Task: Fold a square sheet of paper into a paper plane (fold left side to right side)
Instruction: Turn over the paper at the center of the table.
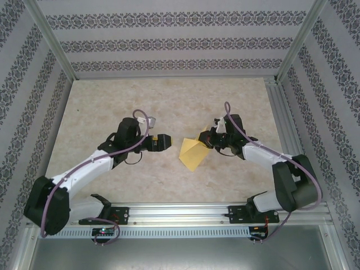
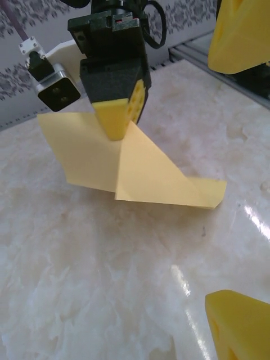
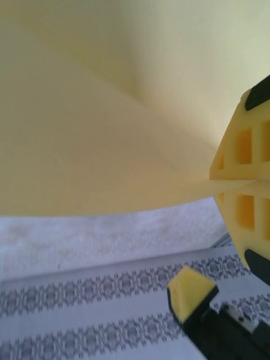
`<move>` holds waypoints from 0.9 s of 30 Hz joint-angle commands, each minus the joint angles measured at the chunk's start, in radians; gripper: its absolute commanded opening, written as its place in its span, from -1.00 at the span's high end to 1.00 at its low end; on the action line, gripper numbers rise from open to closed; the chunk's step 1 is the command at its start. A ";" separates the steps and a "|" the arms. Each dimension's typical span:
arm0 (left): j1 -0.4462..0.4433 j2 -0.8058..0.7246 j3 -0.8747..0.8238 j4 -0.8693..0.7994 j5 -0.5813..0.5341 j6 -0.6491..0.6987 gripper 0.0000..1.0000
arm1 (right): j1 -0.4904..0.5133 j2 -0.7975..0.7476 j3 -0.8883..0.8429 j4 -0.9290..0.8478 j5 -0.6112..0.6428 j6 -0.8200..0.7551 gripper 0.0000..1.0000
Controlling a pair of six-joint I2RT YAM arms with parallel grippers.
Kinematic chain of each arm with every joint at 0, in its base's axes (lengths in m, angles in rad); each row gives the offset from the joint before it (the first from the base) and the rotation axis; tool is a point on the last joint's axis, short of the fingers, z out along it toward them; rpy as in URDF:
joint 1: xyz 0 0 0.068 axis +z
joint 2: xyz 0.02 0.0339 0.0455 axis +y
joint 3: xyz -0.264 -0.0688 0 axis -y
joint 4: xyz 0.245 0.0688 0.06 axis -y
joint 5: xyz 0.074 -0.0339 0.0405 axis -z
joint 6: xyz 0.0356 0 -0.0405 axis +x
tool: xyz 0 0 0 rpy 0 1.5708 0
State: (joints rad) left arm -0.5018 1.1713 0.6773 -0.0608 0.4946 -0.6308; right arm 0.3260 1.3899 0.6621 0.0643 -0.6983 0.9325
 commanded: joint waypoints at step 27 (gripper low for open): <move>-0.009 -0.015 0.106 0.648 0.261 -0.513 -0.37 | 0.073 -0.190 0.324 0.233 -0.216 0.055 1.00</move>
State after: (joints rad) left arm -0.4992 1.1587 0.7479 0.4866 0.7254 -1.1271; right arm 0.3855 1.1919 0.9482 0.2401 -0.8875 0.9752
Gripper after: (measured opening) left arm 0.706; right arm 0.044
